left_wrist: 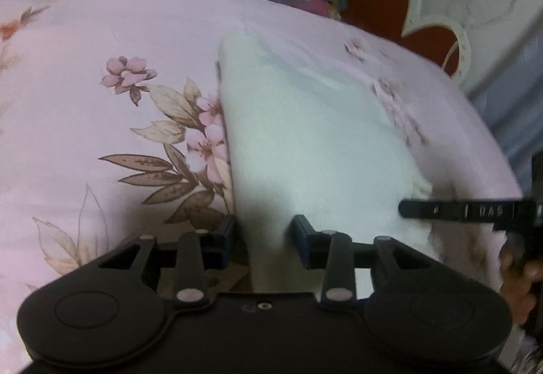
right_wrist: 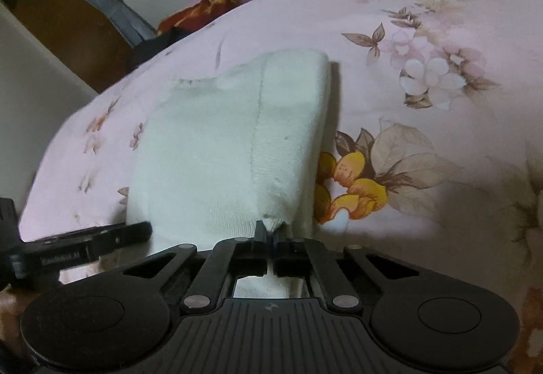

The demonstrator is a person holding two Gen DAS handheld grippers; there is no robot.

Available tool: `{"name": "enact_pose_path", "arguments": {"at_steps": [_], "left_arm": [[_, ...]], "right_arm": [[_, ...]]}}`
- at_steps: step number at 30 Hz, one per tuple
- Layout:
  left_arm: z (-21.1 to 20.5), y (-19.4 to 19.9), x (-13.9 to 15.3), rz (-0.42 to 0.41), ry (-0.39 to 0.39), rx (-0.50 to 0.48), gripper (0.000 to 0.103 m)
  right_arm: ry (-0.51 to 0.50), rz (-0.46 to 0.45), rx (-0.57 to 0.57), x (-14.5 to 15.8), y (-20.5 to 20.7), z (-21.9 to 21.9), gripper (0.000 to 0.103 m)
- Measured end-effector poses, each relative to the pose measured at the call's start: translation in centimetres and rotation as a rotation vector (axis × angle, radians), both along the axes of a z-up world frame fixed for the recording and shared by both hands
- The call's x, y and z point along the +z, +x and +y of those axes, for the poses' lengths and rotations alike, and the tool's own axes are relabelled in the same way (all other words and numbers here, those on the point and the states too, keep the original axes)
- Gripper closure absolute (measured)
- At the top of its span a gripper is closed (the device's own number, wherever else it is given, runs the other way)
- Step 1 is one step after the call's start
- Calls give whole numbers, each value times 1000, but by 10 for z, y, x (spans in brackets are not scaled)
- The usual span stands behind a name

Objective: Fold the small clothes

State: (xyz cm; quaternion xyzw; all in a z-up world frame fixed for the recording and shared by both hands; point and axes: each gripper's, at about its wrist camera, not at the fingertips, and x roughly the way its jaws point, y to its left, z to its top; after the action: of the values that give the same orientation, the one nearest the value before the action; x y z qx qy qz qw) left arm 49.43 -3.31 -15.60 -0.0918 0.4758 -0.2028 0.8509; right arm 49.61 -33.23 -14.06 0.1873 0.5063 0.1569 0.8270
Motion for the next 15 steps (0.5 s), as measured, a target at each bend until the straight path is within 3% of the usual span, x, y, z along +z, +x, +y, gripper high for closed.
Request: {"name": "enact_pose_path", "arguments": {"at_steps": [6, 10, 12, 14, 15], "left_arm": [[3, -7, 6, 6, -14, 34, 67], [10, -48, 29, -96, -45, 38, 68], [5, -68, 26, -96, -74, 6, 69], [-10, -74, 9, -26, -24, -67, 69], [-15, -78, 10, -52, 1, -87, 69]], "right_arm": [[-52, 0, 32, 2, -5, 7, 103], [-57, -78, 49, 33, -29, 6, 103], [-52, -88, 90, 36, -43, 11, 103], [-112, -45, 132, 22, -50, 22, 103], [-147, 6, 158, 9, -50, 28, 103]]}}
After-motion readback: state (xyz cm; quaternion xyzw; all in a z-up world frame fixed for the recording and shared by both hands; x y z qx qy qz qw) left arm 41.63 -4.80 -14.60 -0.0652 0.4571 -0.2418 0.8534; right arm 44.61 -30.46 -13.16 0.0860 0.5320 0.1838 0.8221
